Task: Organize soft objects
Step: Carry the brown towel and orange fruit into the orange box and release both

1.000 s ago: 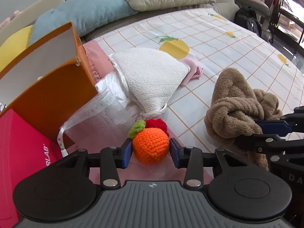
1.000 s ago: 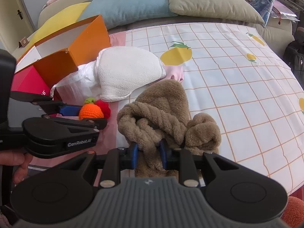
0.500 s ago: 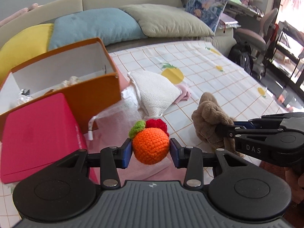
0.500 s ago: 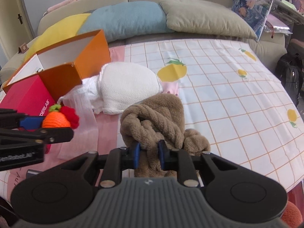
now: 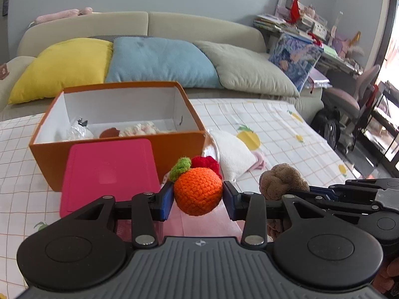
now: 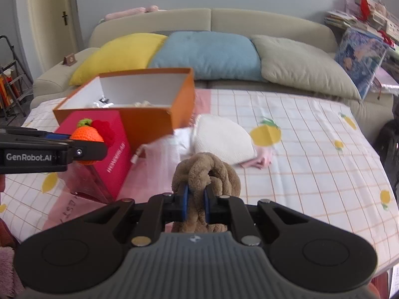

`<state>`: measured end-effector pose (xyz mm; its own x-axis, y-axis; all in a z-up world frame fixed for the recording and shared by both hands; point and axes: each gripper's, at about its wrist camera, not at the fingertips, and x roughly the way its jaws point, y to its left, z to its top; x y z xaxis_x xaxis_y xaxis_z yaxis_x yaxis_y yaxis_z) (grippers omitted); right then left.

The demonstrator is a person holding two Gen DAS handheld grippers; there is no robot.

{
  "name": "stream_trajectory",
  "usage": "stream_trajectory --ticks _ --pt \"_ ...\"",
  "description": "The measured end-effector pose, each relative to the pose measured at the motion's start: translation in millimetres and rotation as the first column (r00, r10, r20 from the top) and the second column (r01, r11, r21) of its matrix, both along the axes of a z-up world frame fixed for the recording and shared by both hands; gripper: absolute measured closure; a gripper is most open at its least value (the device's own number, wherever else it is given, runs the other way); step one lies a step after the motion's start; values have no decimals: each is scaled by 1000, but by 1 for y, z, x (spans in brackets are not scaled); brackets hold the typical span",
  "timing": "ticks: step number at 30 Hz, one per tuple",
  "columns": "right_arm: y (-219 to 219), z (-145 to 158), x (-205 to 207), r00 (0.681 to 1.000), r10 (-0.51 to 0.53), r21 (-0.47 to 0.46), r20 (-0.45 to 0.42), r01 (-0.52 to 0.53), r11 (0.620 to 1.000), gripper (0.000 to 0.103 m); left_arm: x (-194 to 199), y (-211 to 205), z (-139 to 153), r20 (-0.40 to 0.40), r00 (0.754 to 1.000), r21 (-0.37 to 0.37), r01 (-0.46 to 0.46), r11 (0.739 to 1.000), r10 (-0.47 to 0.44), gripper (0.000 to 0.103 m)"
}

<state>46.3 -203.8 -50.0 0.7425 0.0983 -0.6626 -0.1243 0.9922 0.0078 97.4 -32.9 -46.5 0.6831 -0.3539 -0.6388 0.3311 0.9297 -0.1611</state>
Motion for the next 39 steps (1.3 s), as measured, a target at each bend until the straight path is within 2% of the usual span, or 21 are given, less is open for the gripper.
stream_trajectory --ticks 5,10,18,23,28,30,39 --pt "16 27 6 998 30 -11 63 -29 1000 93 0 12 17 48 998 -25 -27 999 28 56" --pt "34 55 20 986 90 -65 142 -82 995 93 8 25 34 97 993 -38 -58 998 61 56" --pt "63 87 68 952 199 -151 231 -167 974 93 37 46 57 162 981 -30 -106 994 109 56" --pt "85 96 101 931 269 -207 245 -221 953 93 63 52 62 175 977 -11 -124 992 124 56" --pt "105 87 137 923 321 -241 211 -270 932 93 97 63 51 124 981 5 -153 988 151 56" --pt "111 77 153 927 329 -245 179 -282 928 93 110 68 44 101 981 14 -168 986 166 56" --pt "136 25 219 931 356 -380 76 -303 874 93 154 77 8 -6 983 61 -182 981 183 56"
